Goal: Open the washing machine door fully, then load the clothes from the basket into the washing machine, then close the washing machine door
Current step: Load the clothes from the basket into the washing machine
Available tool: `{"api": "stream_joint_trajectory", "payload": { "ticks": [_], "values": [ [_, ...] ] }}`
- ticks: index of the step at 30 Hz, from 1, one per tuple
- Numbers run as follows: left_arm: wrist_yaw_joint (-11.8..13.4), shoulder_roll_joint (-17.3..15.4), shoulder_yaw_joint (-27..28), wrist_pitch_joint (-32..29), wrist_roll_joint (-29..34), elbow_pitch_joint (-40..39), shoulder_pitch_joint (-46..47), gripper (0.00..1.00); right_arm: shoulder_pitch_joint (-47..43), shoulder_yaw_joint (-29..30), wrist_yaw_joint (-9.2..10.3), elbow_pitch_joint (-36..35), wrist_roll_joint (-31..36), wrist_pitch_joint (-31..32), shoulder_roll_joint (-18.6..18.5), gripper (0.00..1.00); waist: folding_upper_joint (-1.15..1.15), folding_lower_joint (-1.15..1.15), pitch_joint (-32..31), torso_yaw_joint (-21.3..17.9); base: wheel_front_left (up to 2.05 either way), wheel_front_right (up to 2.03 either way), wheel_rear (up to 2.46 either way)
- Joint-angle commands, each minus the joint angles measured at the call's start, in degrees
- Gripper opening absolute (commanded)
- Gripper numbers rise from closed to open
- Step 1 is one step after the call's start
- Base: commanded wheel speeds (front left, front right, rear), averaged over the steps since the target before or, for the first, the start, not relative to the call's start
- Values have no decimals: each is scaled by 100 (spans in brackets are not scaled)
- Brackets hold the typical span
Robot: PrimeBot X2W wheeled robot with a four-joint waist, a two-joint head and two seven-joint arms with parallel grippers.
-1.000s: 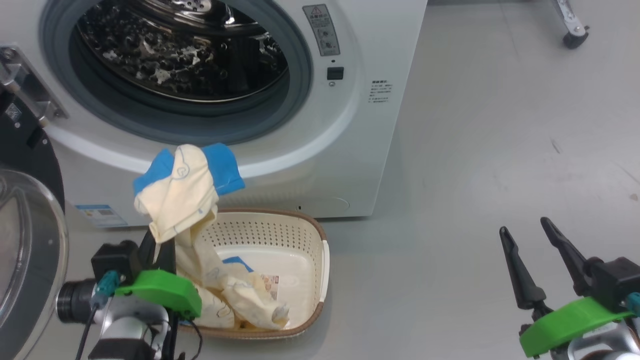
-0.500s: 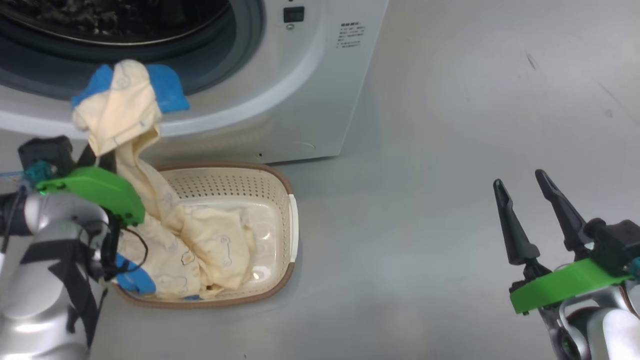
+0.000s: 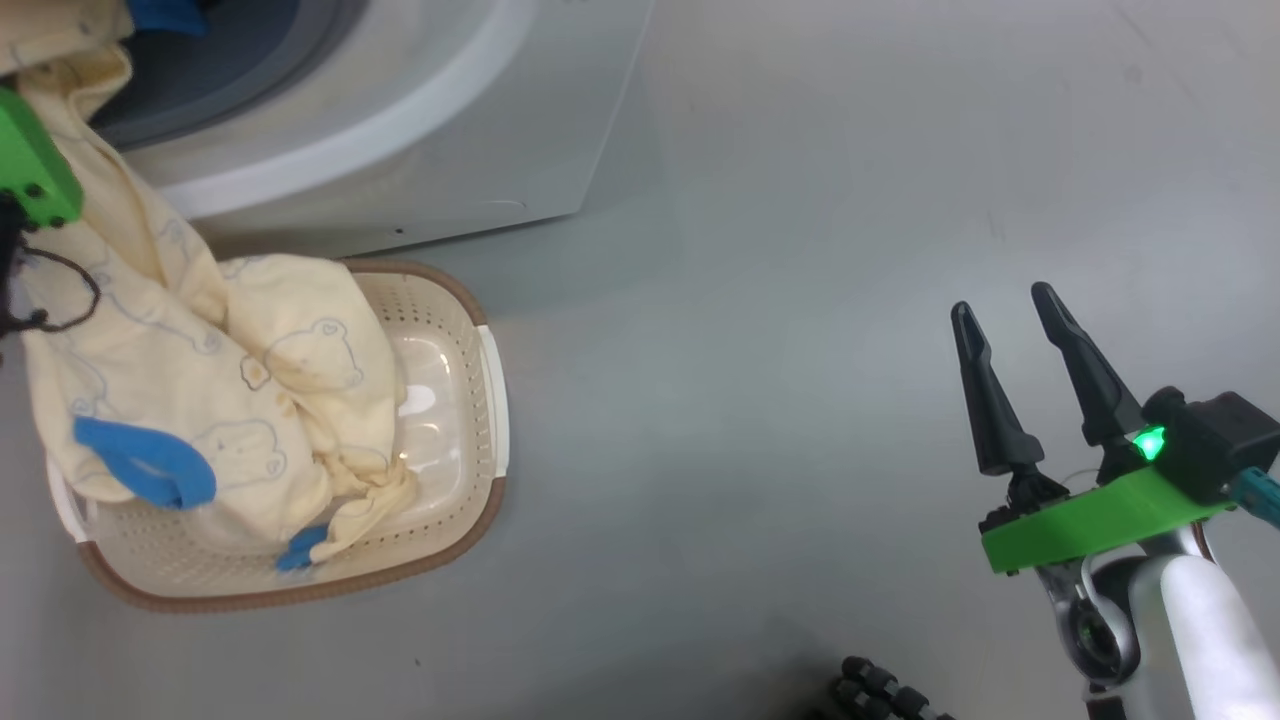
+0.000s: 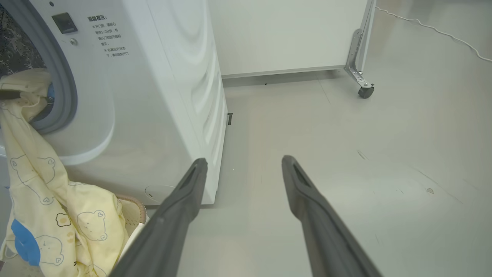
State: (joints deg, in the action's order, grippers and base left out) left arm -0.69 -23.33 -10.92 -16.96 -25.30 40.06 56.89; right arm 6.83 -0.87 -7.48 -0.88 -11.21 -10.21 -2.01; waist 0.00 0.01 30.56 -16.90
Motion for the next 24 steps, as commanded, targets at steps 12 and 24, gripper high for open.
{"api": "stream_joint_trajectory", "payload": {
  "ticks": [12,24],
  "values": [
    [-35,-994,286,-699,9,-247,1426,0,482,-531,-1,341,-356,-354,-87,100,0,-1,762,-601,0,0,0],
    [102,-1301,266,1314,581,-431,2323,0,711,-765,-1,648,-603,-465,-87,100,0,-1,1013,-879,0,0,0]
  ]
}}
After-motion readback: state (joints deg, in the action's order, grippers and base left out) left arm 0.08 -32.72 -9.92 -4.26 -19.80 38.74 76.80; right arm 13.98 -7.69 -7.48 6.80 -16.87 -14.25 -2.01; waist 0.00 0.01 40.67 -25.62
